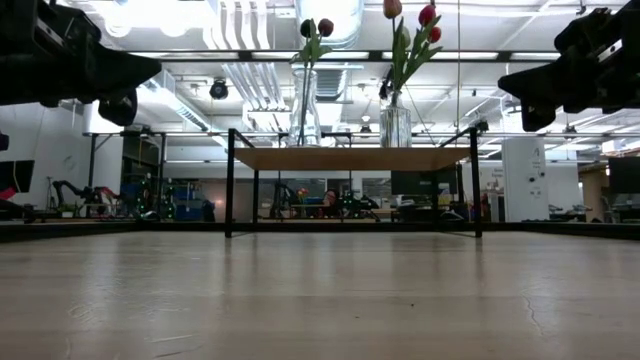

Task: Pick and place flowers into a vace then onto a shelf
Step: Return to Home Position

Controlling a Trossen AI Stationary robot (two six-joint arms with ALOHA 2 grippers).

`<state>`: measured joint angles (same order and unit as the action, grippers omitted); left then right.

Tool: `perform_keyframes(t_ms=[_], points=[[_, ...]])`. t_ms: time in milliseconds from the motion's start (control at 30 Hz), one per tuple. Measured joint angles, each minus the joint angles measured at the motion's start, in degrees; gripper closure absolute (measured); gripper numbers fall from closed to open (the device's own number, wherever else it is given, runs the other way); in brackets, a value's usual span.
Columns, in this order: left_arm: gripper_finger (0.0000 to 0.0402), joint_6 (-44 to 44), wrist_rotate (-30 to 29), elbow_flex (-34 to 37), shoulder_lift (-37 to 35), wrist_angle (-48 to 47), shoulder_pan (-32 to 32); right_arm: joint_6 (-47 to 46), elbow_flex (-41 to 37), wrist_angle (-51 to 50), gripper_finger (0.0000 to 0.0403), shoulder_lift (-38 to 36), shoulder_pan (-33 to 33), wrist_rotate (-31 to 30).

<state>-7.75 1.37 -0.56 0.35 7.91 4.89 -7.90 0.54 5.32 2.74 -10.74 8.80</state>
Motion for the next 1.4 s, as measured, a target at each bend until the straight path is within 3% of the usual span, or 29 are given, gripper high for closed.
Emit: perform_keyframes(t_ms=[533,1400], points=[[0.0402,-2.43,0.13,-0.02,0.22,-0.43,0.0,1.66,0.0,-1.29,0.0394,0.09,-0.02,0.17],[0.0402,-2.45,0.15,-0.04,6.56,-0.45,0.01,1.46,0.0,-1.27,0.0394,0.04,-0.02,0.15]])
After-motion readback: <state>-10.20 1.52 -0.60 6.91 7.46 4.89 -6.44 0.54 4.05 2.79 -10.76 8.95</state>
